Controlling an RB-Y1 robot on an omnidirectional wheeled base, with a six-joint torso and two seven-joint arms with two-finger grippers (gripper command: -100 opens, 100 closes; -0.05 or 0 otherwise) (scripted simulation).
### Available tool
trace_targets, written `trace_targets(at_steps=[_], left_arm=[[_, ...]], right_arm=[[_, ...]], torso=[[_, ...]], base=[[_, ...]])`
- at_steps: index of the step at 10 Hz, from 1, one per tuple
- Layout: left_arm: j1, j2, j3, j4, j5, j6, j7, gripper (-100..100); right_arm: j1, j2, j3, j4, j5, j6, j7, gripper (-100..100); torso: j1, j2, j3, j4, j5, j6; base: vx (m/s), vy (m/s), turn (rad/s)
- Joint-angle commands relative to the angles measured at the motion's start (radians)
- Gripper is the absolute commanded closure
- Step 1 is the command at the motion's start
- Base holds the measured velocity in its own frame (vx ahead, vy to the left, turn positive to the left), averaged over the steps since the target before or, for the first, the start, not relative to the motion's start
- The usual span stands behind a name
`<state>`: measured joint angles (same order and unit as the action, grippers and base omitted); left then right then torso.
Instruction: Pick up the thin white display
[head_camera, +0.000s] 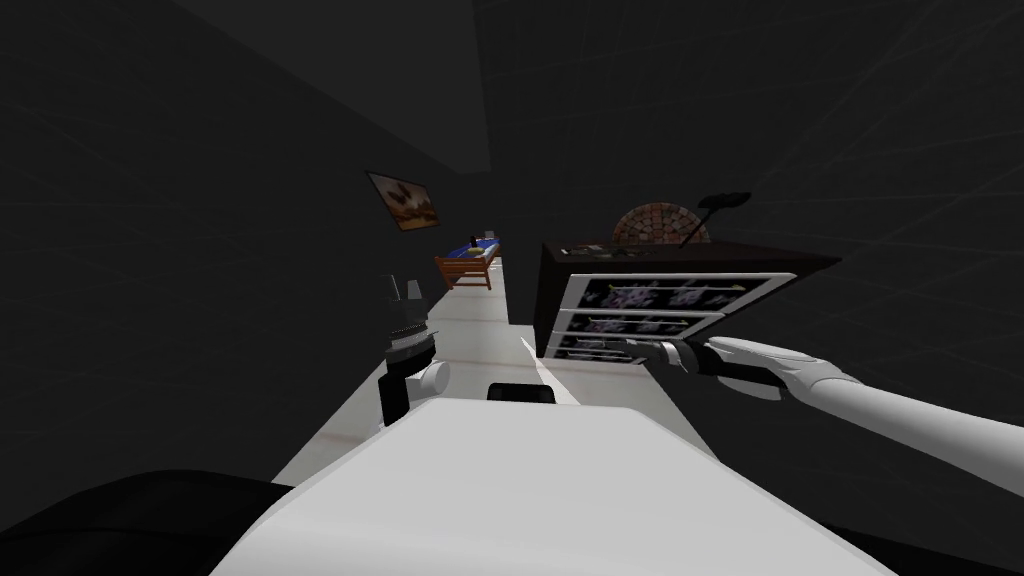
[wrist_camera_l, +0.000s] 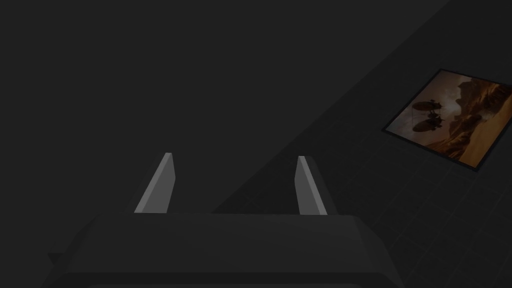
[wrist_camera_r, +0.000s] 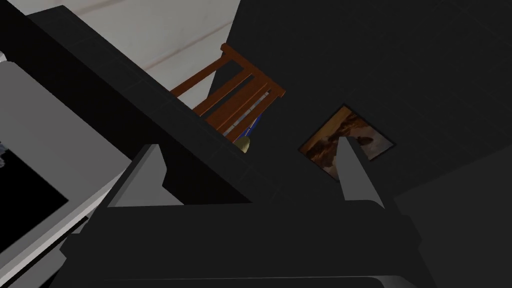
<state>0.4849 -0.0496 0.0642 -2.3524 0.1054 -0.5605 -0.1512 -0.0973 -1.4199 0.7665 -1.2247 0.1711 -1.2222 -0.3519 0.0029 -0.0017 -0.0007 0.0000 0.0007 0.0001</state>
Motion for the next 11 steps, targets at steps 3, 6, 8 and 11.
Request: trace_targets(at_steps=[3,6,8,11], left_arm=[[0.0,0.0,0.0,0.0,0.0,0.0,0.0,0],[0.0,0.0,0.0,0.0,0.0,0.0,0.0,0],[0.0,0.0,0.0,0.0,0.0,0.0,0.0,0],[0.0,0.0,0.0,0.0,0.0,0.0,0.0,0]], right_arm=[[-0.06,-0.096,0.056,0.107,0.051,-0.053,-0.041,-100],[-0.06,-0.148,0.056,0.129,0.051,-0.053,-0.041,-100],[-0.092,-0.222,0.091,0.19,0.085,-0.081,-0.064,-100],[-0.122,-0.303,0.126,0.248,0.12,-0.109,-0.086,-100]], torso=[[-0.002,0.001,0.0,0.0,0.0,0.001],[-0.002,0.0,0.0,0.0,-0.001,0.001],[-0.001,0.0,0.0,0.0,0.0,0.0],[-0.001,-0.002,-0.001,0.0,0.0,0.0]], base=[[0.029,0.05,0.038],[0.022,0.028,0.015],[0.046,0.05,0.068],[0.055,0.043,0.039]])
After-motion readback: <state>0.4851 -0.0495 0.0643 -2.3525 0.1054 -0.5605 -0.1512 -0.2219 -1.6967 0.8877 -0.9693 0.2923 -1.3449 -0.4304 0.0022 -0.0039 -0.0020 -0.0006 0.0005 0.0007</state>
